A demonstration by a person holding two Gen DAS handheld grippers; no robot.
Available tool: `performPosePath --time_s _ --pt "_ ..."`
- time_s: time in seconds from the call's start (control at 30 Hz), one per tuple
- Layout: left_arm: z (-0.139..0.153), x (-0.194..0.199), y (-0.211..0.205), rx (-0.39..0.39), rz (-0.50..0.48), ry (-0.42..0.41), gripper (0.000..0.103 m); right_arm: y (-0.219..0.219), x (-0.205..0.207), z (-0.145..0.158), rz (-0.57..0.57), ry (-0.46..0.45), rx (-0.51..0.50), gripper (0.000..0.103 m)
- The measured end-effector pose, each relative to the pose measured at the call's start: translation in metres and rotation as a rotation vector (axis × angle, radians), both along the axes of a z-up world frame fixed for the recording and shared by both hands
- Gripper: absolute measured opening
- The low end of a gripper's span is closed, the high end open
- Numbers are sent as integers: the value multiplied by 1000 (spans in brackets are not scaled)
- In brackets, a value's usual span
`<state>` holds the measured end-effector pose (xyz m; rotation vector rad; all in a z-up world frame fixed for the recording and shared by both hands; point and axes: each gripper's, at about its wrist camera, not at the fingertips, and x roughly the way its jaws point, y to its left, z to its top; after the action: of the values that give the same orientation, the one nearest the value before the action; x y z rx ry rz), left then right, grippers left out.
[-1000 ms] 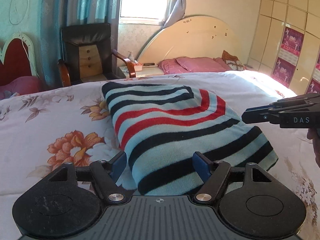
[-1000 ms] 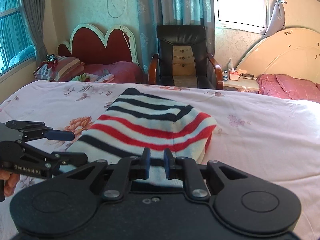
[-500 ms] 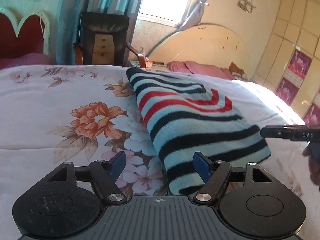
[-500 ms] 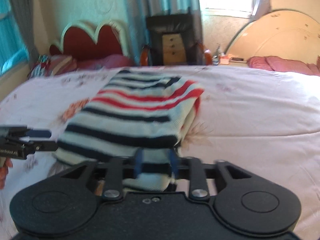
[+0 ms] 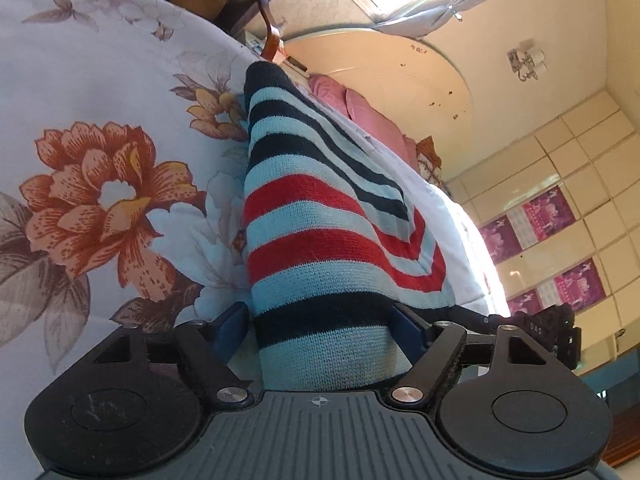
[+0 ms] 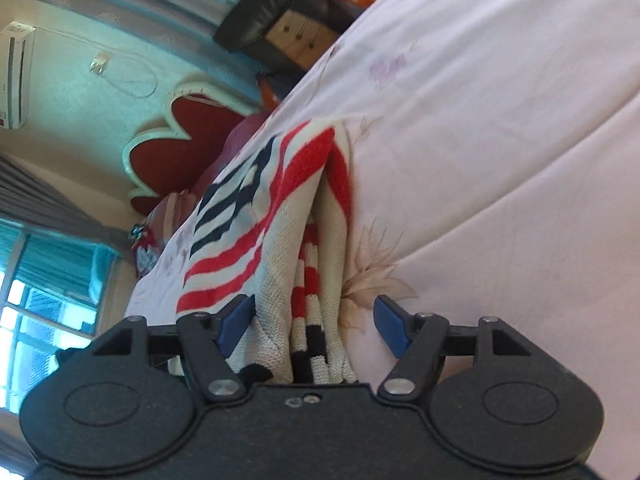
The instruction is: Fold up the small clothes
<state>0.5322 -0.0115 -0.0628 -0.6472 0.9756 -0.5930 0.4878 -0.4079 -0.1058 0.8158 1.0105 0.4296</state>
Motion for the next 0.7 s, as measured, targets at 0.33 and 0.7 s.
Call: performPosePath --time_s 0.33,0.7 --pt "-11 23 -18 -54 -11 -2 76 20 32 -15 104 -30 82 44" --pt "3 18 -42 65 -36 -88 56 31 20 3 113 -98 -43 35"
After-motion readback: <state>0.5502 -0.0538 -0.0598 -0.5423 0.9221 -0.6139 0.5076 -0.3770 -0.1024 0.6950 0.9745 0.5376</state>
